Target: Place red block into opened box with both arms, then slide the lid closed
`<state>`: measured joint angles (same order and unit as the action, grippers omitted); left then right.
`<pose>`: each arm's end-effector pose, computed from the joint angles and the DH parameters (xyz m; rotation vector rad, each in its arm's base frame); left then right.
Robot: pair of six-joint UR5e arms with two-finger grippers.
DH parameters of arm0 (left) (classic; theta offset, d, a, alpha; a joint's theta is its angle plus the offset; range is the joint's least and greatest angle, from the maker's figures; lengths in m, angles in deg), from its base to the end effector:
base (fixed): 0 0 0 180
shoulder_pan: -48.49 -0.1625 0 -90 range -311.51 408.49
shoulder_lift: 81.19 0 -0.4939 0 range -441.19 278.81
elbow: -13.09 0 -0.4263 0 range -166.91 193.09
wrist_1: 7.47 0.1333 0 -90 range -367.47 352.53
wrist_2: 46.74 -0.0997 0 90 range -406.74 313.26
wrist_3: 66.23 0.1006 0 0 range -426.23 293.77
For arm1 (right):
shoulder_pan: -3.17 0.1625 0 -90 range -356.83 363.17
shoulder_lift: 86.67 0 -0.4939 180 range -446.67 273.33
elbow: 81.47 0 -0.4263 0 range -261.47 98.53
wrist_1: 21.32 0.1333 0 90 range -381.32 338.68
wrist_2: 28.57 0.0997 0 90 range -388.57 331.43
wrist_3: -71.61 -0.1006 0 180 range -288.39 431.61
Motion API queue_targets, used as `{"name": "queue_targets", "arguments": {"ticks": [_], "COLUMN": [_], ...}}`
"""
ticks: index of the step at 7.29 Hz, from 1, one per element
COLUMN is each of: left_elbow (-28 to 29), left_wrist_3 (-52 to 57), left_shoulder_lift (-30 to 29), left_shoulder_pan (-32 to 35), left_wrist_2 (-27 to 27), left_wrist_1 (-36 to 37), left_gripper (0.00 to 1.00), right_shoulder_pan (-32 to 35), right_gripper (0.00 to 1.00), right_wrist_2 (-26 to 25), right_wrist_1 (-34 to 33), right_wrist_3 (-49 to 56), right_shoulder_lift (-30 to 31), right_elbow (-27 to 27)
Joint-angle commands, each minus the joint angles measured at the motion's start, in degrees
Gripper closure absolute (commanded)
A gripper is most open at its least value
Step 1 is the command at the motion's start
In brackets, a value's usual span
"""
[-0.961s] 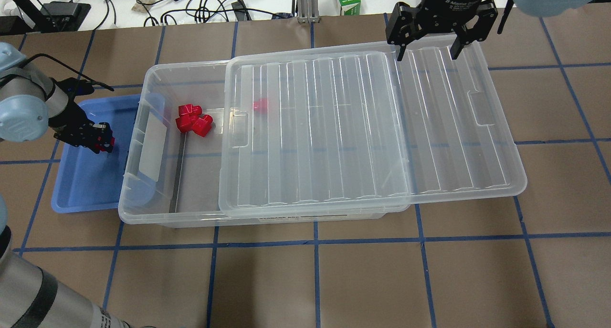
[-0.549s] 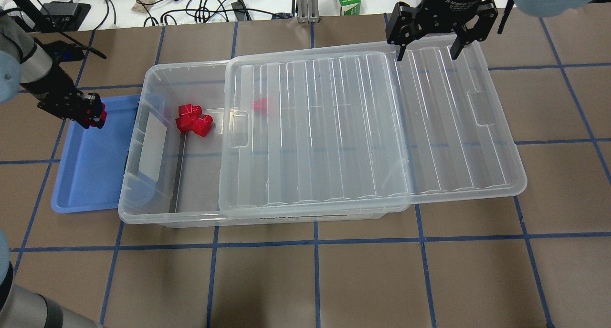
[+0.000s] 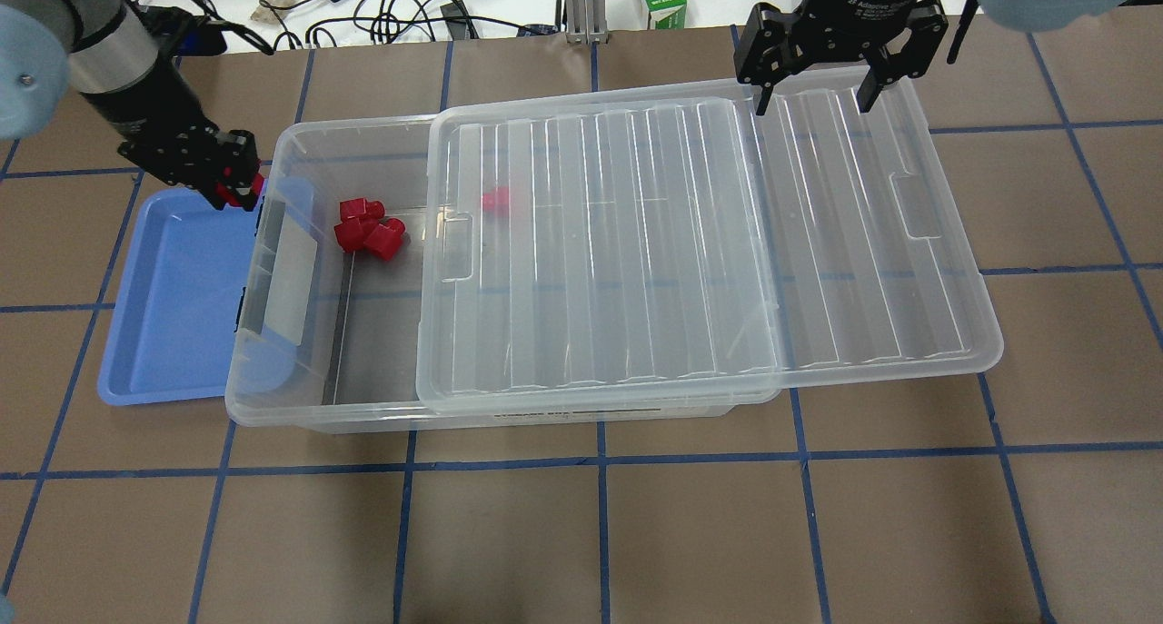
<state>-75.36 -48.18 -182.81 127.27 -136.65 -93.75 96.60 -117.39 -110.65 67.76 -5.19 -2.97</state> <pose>-0.0128 -0.6215 0.4607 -0.1850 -3.1021 -0.1662 0.1712 -0.5934 0.5766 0.0108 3.1179 -0.0607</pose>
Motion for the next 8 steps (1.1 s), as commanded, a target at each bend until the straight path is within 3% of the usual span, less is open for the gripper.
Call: {"name": "queue_targets", "arguments": {"ticks": [1, 6, 8], "left_elbow": [-4.6, -20.9, -22.1], "left_wrist_3": [-7.3, -9.6, -10.5], "left_shoulder_lift": [0.6, -0.2, -1.9], "left_shoulder_pan": [7.6, 7.2, 7.1], "left_wrist_2": [-0.1, -0.2, -0.2], "left_wrist_1": [1.0, 20.4, 22.6], "left_gripper": [1.00, 1.00, 1.00], "right_shoulder_pan": [0.0, 0.0, 0.0], "right_gripper": [0.00, 0.00, 0.00], "right_wrist_2": [0.0, 0.0, 0.0], "right_wrist_1": [0.0, 0.0, 0.0], "right_wrist_3": [0.1, 0.1, 0.0], "right_shoulder_lift": [0.0, 0.1, 0.0], "right_elbow": [0.1, 0.1, 0.1]}}
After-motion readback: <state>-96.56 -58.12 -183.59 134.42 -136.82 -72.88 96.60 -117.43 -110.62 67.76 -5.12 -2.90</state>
